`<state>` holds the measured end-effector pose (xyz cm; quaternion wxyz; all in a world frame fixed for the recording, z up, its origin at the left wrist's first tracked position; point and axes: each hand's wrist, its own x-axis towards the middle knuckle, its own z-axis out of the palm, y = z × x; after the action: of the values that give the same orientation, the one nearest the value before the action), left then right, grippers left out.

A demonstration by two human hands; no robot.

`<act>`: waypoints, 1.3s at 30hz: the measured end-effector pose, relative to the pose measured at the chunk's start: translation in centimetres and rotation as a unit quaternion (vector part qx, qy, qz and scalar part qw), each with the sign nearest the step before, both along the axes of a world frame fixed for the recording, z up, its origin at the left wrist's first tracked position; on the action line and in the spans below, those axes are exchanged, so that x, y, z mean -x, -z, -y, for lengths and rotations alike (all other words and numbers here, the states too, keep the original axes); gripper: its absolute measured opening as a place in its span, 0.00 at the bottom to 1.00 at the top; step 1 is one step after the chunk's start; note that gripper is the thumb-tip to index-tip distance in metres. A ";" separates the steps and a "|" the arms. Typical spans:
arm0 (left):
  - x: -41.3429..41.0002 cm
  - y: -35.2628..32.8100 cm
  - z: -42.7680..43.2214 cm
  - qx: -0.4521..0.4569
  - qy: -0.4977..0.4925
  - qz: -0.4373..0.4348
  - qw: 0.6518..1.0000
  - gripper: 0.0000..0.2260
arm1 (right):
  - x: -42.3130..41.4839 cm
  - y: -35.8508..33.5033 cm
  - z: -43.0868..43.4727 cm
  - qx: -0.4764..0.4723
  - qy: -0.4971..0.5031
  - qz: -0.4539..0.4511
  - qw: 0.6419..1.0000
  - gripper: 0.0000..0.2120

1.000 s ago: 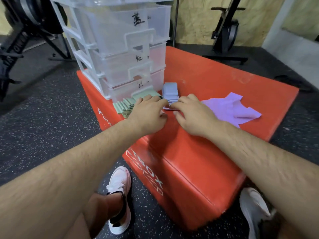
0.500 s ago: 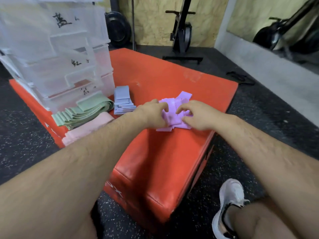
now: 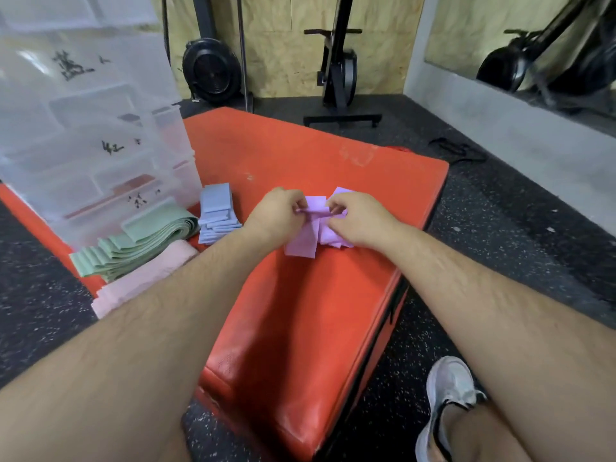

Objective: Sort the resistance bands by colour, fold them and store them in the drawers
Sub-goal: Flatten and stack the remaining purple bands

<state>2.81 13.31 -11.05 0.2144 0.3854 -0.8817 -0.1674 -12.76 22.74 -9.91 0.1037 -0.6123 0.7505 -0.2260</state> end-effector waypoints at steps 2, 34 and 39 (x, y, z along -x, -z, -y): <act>0.3 -1.3 0.1 0.004 -0.011 -0.066 0.998 0.04 | 0.2 -0.6 0.5 0.045 0.021 0.018 0.999 0.10; -4.8 -9.6 -3.7 -0.147 -0.025 -0.402 0.903 0.08 | -2.2 -9.6 -1.4 0.271 0.039 0.291 0.917 0.06; -6.9 -9.5 -3.8 -0.169 -0.005 -0.436 0.884 0.02 | -2.9 -9.4 -2.6 0.257 0.021 0.322 0.911 0.05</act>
<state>9.75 17.11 -1.52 0.5094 0.3085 -0.6555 -0.4644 -9.88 25.29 -0.54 0.1741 -0.4963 0.6049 -0.5979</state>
